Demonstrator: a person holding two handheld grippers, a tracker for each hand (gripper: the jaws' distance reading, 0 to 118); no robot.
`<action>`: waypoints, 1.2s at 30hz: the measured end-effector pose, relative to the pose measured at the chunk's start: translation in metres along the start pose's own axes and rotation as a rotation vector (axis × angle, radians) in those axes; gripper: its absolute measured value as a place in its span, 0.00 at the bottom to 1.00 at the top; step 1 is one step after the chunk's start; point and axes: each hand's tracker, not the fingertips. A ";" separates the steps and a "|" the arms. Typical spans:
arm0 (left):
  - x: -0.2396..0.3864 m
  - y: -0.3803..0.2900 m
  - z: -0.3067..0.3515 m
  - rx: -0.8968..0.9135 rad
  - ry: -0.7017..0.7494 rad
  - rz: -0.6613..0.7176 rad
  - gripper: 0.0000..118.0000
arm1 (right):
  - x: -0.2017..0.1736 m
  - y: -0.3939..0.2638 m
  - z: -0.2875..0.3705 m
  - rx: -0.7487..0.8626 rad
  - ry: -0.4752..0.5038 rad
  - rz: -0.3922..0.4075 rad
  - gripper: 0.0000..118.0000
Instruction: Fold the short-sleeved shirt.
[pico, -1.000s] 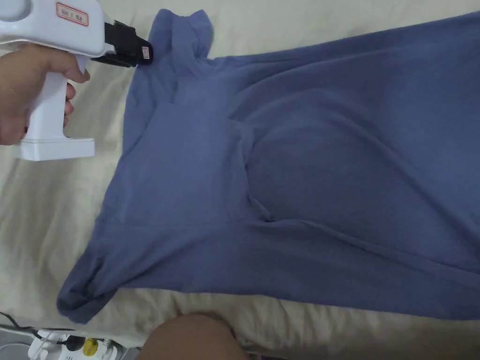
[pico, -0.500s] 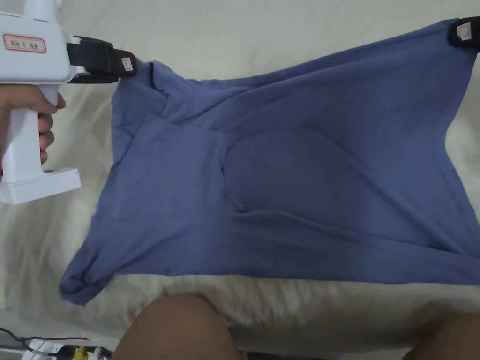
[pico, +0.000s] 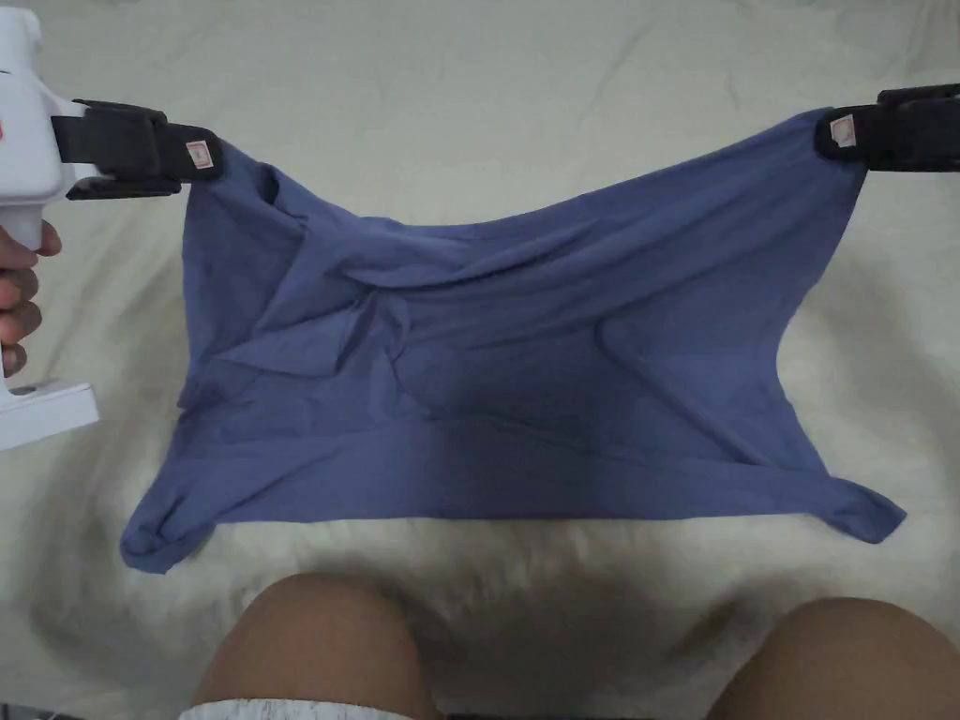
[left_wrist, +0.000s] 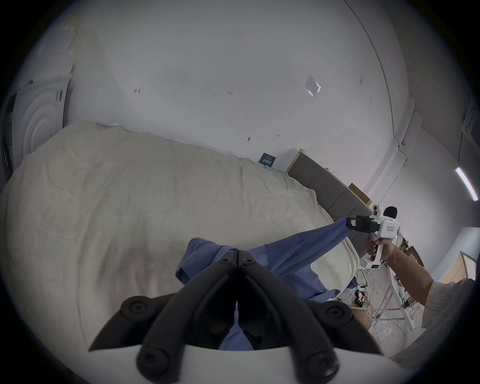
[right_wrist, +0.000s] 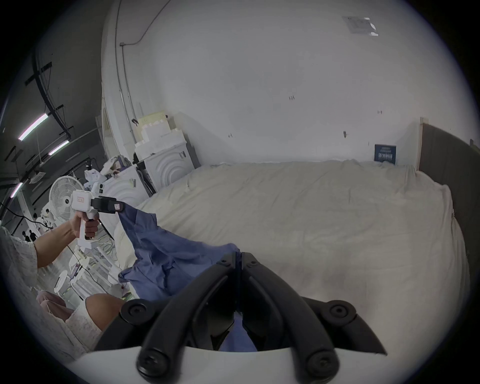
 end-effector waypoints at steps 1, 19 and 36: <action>0.006 0.003 0.005 0.007 -0.006 -0.009 0.00 | -0.004 0.004 0.006 0.018 -0.007 0.015 0.03; 0.089 0.077 0.087 0.157 -0.007 -0.151 0.00 | -0.055 0.071 0.081 0.158 -0.019 0.033 0.03; 0.111 0.167 0.098 0.247 -0.022 -0.172 0.00 | -0.048 0.170 0.112 0.237 -0.017 0.074 0.03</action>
